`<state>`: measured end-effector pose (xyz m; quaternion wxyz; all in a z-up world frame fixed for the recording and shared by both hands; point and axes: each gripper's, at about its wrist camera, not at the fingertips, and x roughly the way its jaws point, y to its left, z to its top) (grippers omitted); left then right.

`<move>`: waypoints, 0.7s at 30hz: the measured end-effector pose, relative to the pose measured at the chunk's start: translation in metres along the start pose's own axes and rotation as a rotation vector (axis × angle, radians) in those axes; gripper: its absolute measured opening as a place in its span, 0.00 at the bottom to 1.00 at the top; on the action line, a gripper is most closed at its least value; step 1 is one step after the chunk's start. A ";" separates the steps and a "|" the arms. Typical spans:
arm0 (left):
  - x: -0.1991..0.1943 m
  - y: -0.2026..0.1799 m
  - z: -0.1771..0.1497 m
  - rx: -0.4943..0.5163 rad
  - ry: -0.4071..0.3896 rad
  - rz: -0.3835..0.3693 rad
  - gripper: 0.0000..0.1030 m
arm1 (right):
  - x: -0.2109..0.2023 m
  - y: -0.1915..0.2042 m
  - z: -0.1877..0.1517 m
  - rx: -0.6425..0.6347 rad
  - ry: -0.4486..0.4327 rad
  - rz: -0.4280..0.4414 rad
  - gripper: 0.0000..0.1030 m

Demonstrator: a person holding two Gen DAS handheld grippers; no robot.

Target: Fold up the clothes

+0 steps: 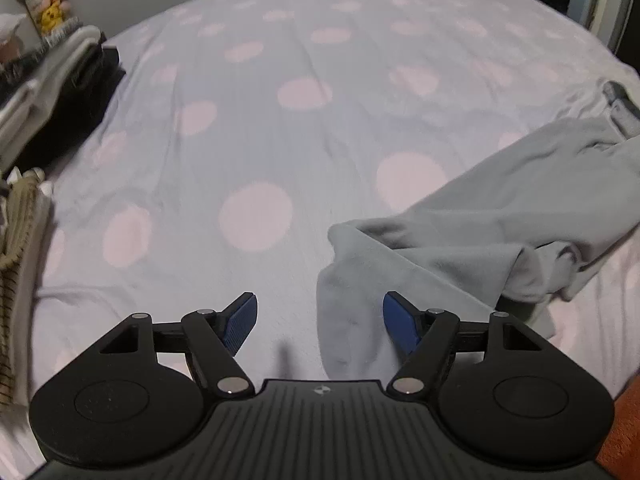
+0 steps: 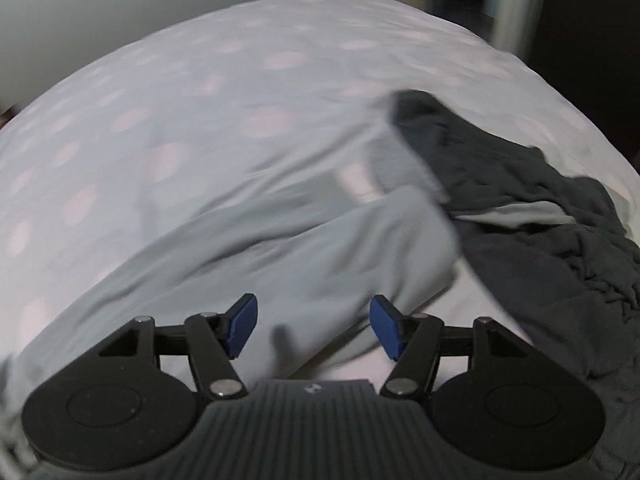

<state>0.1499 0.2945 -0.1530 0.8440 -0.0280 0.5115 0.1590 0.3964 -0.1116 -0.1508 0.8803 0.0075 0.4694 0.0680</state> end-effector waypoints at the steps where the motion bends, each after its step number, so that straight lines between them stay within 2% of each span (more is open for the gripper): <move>1: 0.005 -0.004 -0.002 0.011 0.004 0.007 0.80 | 0.007 -0.007 0.005 0.018 0.003 -0.015 0.66; 2: 0.009 -0.007 -0.002 0.025 0.006 0.010 0.76 | 0.010 -0.009 0.007 0.023 0.001 -0.017 0.66; 4: 0.015 -0.013 -0.003 0.041 0.013 0.009 0.62 | 0.017 -0.014 0.011 0.033 -0.003 -0.021 0.65; 6: 0.020 -0.014 -0.003 0.032 0.016 -0.013 0.30 | 0.023 -0.018 0.015 0.043 -0.007 -0.024 0.49; 7: 0.021 -0.014 -0.001 0.022 0.016 -0.020 0.25 | 0.026 -0.020 0.017 0.047 -0.008 -0.026 0.34; 8: 0.020 -0.014 0.001 0.012 0.012 -0.015 0.13 | 0.029 -0.023 0.018 0.052 -0.010 -0.028 0.20; 9: 0.020 -0.014 0.004 0.001 0.008 -0.011 0.08 | 0.032 -0.025 0.020 0.057 -0.012 -0.030 0.15; 10: 0.020 -0.014 0.006 -0.009 0.002 -0.006 0.07 | 0.035 -0.027 0.022 0.062 -0.014 -0.032 0.06; 13: 0.006 -0.007 0.018 -0.015 -0.059 0.041 0.06 | 0.039 -0.033 0.027 0.078 -0.029 -0.037 0.05; 16: -0.015 0.006 0.032 -0.002 -0.128 0.100 0.06 | 0.015 -0.039 0.035 0.104 -0.089 -0.039 0.04; 21: -0.076 0.026 0.053 0.009 -0.285 0.138 0.05 | -0.047 -0.051 0.047 0.128 -0.220 -0.034 0.04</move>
